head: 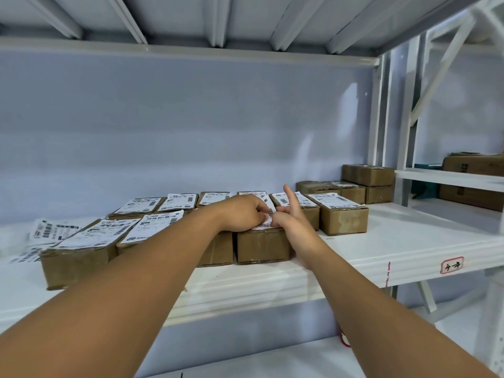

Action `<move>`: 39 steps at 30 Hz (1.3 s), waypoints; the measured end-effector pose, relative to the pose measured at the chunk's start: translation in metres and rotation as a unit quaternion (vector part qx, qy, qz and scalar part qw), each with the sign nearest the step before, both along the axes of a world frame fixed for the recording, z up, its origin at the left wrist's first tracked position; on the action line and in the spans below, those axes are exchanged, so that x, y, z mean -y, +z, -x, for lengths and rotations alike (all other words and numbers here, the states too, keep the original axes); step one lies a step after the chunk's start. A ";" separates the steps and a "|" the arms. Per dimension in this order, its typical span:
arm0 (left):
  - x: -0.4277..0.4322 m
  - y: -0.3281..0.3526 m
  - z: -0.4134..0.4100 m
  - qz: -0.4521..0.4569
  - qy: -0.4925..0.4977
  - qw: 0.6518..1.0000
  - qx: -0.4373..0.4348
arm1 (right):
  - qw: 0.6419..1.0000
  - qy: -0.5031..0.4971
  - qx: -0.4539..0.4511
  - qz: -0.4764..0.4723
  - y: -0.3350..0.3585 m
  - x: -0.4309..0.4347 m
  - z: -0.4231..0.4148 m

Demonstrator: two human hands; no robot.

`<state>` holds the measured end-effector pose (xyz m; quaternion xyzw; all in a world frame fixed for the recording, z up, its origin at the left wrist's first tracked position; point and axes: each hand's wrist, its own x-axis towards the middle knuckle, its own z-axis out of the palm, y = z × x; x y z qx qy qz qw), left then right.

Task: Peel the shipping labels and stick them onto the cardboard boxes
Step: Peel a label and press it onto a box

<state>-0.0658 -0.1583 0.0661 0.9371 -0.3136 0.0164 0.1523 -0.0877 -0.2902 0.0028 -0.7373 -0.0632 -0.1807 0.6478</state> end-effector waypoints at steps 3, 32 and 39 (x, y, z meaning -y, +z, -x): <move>-0.001 0.005 -0.008 -0.002 -0.016 0.994 -0.105 | 1.000 0.008 -0.001 -0.011 0.000 -0.001 0.002; -0.043 0.013 -0.005 -0.094 -0.026 0.994 -0.044 | 0.997 0.022 -0.039 -0.058 0.006 -0.001 0.010; -0.051 -0.002 -0.008 -0.002 -0.029 0.995 -0.095 | 0.994 0.039 -0.042 -0.095 0.004 -0.001 0.007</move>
